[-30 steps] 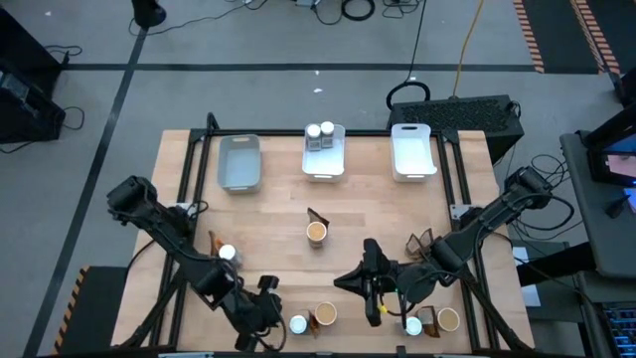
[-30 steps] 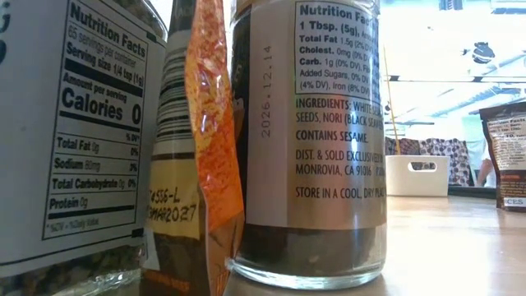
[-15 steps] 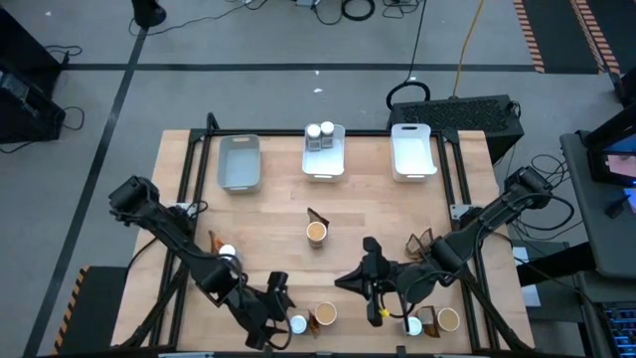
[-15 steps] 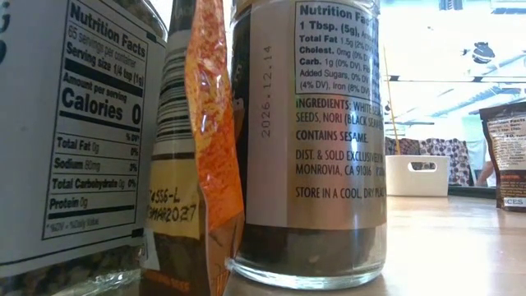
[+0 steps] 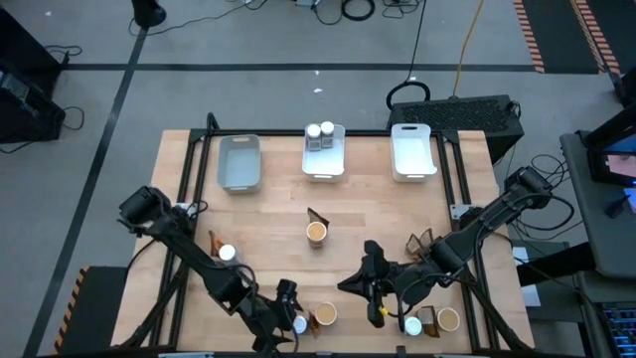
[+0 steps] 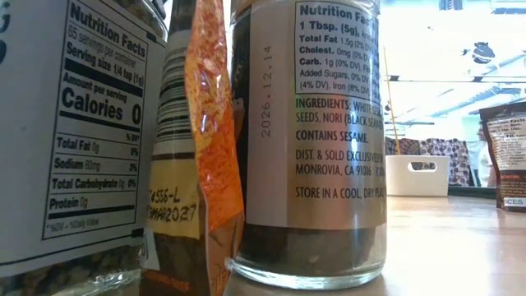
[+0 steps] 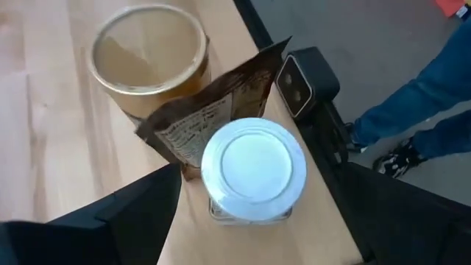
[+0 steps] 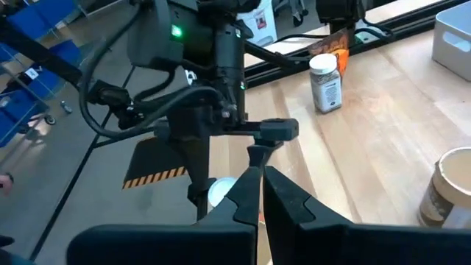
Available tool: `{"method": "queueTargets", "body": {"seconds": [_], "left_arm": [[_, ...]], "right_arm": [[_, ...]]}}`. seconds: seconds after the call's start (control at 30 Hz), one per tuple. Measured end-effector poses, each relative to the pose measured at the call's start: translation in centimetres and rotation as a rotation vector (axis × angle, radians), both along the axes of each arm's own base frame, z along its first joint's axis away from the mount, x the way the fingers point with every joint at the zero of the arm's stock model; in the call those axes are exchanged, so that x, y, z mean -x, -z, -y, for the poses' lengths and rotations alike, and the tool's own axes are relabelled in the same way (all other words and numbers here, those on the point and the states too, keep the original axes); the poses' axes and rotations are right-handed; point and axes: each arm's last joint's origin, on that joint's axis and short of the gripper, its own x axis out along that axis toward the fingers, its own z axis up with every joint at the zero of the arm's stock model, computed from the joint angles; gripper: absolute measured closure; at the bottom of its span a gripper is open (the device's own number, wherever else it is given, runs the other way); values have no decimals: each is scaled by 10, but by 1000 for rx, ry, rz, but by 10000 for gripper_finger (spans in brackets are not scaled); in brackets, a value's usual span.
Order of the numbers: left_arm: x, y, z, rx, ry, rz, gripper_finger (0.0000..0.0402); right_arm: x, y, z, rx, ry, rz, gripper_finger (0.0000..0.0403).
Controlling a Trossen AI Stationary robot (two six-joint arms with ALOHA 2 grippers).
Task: Sort spices by type
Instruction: Put the white seasoning bottle into the left white bin
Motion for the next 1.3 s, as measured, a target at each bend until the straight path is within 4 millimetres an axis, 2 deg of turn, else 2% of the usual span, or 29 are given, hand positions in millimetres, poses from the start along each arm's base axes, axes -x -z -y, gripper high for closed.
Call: {"method": "queueTargets", "body": {"seconds": [0.2,0.47,0.6,0.93,1.17,1.3], "left_arm": [[-7,10,6,3,24,40,25],[-7,10,6,-27,35,56,30],[-7,10,5,-65,46,74,64],[-10,11,1,-96,52,74,189],[-7,8,-1,-127,93,76,189],[0,-12,-8,-171,114,104,189]], "right_arm": [[2,0,-3,-1,-9,1,403],[2,0,-3,0,-6,1,403],[2,0,-3,7,-9,2,403],[2,0,-3,9,-10,2,403],[1,0,-2,8,-5,2,403],[0,0,1,7,4,3,403]]}}
